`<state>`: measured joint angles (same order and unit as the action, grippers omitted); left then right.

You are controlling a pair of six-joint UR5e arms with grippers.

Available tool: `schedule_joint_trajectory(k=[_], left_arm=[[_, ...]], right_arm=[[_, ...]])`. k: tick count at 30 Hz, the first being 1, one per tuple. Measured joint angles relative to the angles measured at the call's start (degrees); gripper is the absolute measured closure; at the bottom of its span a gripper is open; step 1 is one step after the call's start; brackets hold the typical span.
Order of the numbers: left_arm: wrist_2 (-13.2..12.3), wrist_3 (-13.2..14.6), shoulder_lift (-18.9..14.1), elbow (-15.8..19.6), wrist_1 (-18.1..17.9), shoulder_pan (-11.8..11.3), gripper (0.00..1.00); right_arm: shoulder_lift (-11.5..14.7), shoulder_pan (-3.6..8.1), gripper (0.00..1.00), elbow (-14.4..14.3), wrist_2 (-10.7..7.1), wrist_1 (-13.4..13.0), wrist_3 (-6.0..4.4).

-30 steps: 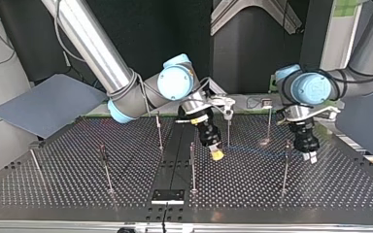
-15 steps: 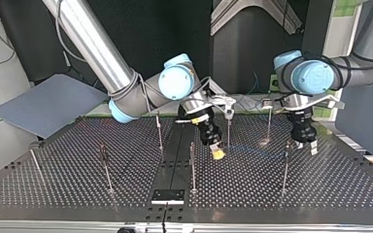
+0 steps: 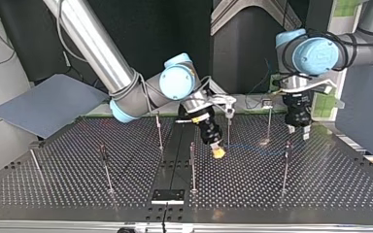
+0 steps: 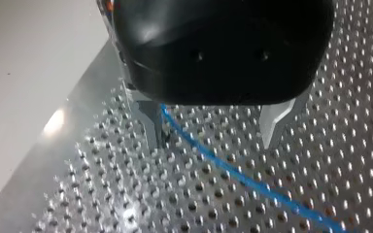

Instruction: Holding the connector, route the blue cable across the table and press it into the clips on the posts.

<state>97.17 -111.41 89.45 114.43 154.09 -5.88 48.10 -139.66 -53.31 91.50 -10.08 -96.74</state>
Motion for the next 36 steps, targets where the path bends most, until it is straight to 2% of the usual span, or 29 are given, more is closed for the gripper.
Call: schedule_joint_trajectory(k=[5,9,20,26,29,33,36], left_arm=[[-1.87,-1.52,-2.51,2.45,-1.56,0.14,0.0],[-2.28,-1.61,-4.51,3.48,-1.07,0.42,0.0],[-2.55,2.65,-9.99,3.66,1.38,1.7,0.0],[-4.33,4.66,-12.81,3.07,1.82,3.23,0.0],[-5.43,5.14,-13.01,2.46,1.96,3.92,0.0],[-7.07,5.9,-11.56,1.47,2.03,4.81,0.0],[-7.05,6.69,-10.33,0.82,2.31,5.31,0.0]], right_arm=[[-0.03,-0.18,1.0,0.01,0.1,0.21,0.03],[-0.06,-0.15,1.0,0.0,0.16,0.28,0.04],[-0.13,0.34,1.0,-0.01,0.45,0.73,-0.02],[-0.13,0.54,1.0,0.0,0.75,0.75,-0.04],[-0.16,0.63,1.0,0.0,0.78,0.79,-0.04],[-0.15,0.76,1.0,0.16,0.96,0.97,0.02],[-0.15,0.81,1.0,0.23,1.03,1.07,0.04]])
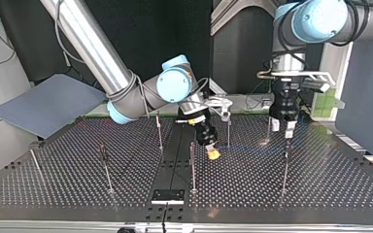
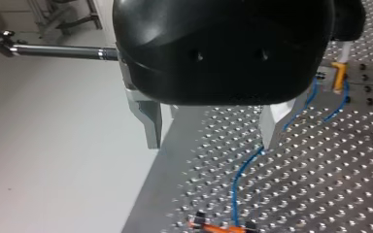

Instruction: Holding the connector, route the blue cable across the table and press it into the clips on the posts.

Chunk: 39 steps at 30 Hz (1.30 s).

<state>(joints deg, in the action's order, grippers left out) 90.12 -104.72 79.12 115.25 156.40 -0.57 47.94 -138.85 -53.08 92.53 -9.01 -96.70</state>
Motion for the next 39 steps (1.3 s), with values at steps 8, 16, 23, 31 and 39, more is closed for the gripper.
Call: schedule_joint_trajectory(k=[8,16,23,31,39], left_arm=[[2.29,2.02,2.4,-2.8,0.35,1.58,0.0],[2.55,2.68,4.84,-5.17,0.44,3.09,0.0],[3.83,4.06,7.42,-6.77,0.36,4.32,0.0],[4.4,4.38,8.88,-8.76,-0.38,5.07,0.0],[5.69,5.91,12.87,-11.42,-0.27,5.85,0.0]], right_arm=[[0.01,0.23,1.0,0.02,0.03,0.11,0.02],[0.01,0.35,1.0,0.02,0.03,0.17,0.02],[0.01,0.44,1.0,0.02,0.03,0.21,-0.03],[0.01,0.46,1.0,0.02,0.03,0.21,-0.14],[0.0,0.46,1.0,0.02,-0.03,0.36,-0.19]])
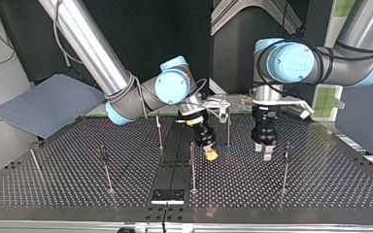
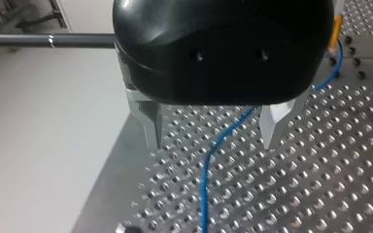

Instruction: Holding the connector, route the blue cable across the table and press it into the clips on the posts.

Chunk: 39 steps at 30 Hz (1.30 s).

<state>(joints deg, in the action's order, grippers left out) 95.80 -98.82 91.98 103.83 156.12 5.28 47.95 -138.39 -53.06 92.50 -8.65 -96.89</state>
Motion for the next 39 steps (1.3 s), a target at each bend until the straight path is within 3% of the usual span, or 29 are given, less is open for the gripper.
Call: schedule_joint_trajectory(k=[6,12,14,15,16,17,18,19,20,29,39], left_arm=[[2.23,0.57,2.83,-2.4,-0.25,0.31,0.0],[3.29,1.35,3.62,-2.92,-0.32,0.53,0.0],[3.83,1.39,3.64,-2.93,-0.28,0.59,0.27],[4.23,1.39,3.64,-2.93,-0.27,0.65,0.27],[4.52,1.4,3.64,-2.93,-0.26,0.69,0.48],[4.83,1.4,3.63,-2.93,-0.26,0.75,0.62],[5.22,1.37,3.64,-2.93,-0.23,0.83,0.62],[5.45,1.3,3.65,-2.93,-0.21,0.89,0.83],[5.63,1.19,3.64,-2.94,-0.18,0.94,0.96],[6.09,-0.16,3.63,-2.05,0.35,1.14,1.0],[7.94,-0.31,3.63,2.55,-1.89,1.57,1.0]], right_arm=[[0.0,0.0,1.0,0.0,-0.03,0.08,-0.02],[-0.05,0.06,1.0,0.0,-0.1,0.11,0.0],[-0.06,0.11,1.0,-0.01,-0.11,0.14,-0.01],[-0.06,0.13,1.0,-0.01,-0.11,0.17,-0.01],[-0.06,0.16,1.0,-0.01,-0.12,0.25,-0.01],[-0.06,0.19,1.0,0.0,-0.12,0.31,-0.01],[-0.07,0.2,1.0,0.0,-0.12,0.36,-0.01],[-0.07,0.23,1.0,-0.01,-0.12,0.4,-0.01],[-0.07,0.24,1.0,-0.01,-0.12,0.42,-0.02],[-0.12,0.27,1.0,-0.1,-0.08,0.75,0.0],[-0.24,0.27,1.0,-1.51,0.23,1.02,0.76]])
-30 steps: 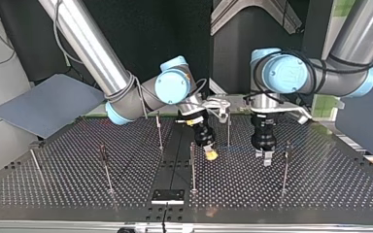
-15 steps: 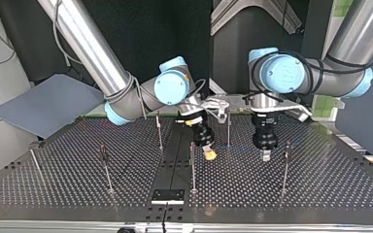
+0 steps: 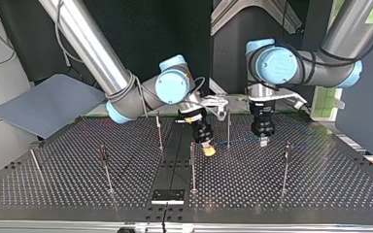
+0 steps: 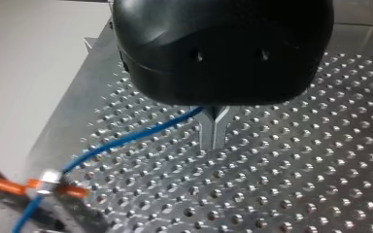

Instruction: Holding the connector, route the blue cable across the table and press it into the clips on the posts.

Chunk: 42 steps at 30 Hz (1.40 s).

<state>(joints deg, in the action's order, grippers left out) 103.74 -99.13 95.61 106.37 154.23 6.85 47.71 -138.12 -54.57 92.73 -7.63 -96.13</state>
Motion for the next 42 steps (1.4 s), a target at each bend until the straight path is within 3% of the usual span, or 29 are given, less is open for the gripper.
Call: schedule_joint_trajectory(k=[8,17,30,35,42], left_arm=[[-0.2,-0.92,0.29,3.88,-3.81,-0.1,1.0],[-0.51,-1.28,3.83,8.32,-8.24,-0.02,1.0],[-4.31,-1.84,9.6,14.95,-15.02,-0.47,1.0],[-5.46,-2.35,11.77,15.84,-17.6,-0.46,1.0],[-6.84,-3.17,12.26,15.69,-20.54,-0.79,1.0]], right_arm=[[-0.09,0.12,1.0,-3.6,0.18,-0.22,1.02],[-0.18,0.41,1.0,-7.9,0.19,-0.37,1.38],[-0.32,0.17,1.0,-14.44,0.25,-0.47,3.18],[-0.43,0.03,1.0,-15.62,0.17,-0.57,3.53],[-1.48,0.22,1.0,-16.12,0.11,-0.93,3.75]])
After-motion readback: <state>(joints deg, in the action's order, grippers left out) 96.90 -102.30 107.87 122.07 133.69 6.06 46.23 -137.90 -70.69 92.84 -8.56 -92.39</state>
